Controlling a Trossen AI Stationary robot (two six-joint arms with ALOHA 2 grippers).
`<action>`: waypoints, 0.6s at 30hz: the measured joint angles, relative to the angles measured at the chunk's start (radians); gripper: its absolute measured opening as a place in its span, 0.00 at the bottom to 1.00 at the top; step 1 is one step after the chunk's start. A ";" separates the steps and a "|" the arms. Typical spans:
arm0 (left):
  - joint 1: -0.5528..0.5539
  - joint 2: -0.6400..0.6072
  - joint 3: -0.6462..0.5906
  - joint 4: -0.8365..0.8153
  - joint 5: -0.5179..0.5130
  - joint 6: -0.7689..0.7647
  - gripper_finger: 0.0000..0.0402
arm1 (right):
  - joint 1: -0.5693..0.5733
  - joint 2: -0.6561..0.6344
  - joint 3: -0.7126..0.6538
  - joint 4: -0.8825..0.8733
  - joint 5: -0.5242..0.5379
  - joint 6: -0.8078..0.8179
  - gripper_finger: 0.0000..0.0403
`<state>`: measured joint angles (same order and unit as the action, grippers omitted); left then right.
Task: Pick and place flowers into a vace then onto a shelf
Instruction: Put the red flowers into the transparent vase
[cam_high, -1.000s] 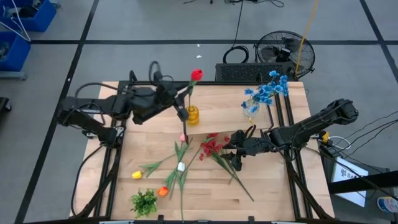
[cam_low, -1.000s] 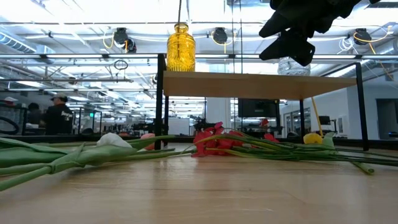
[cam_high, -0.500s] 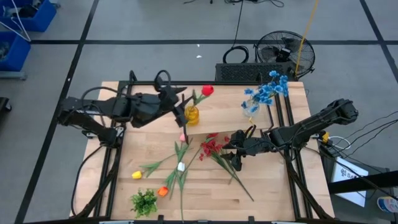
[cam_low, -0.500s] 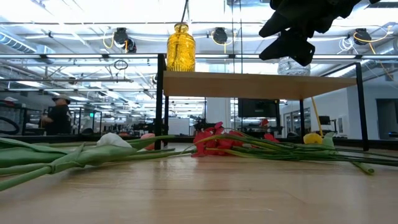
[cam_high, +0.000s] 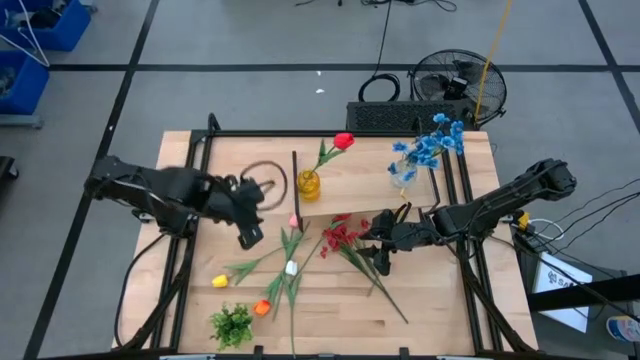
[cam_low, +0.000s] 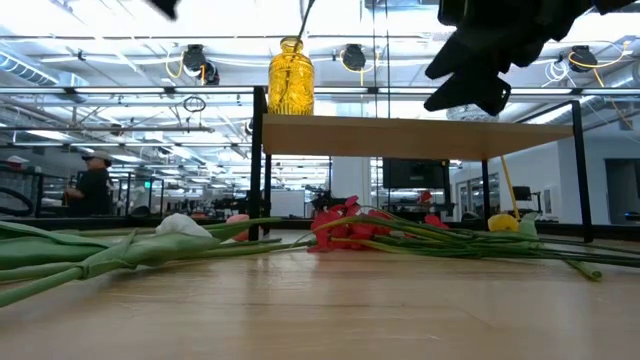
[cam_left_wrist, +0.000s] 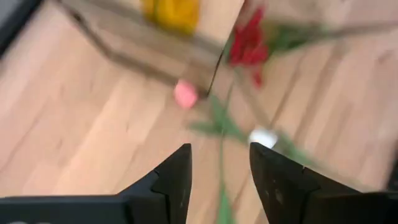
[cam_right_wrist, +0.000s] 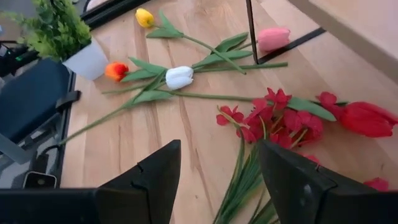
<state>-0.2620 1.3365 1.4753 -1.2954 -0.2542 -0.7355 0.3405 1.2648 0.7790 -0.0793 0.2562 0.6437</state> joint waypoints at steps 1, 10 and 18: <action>-0.009 0.002 -0.032 0.009 0.014 -0.029 0.40 | 0.000 0.000 -0.005 0.000 0.000 0.020 0.52; -0.011 -0.001 -0.236 0.125 0.054 -0.286 0.39 | 0.036 0.154 -0.041 0.004 -0.053 0.071 0.52; 0.009 -0.001 -0.244 0.131 0.077 -0.271 0.39 | 0.061 0.353 -0.040 0.008 -0.059 0.160 0.52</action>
<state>-0.2534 1.3352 1.2308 -1.1648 -0.1776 -1.0063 0.4011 1.6176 0.7389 -0.0711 0.1973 0.8032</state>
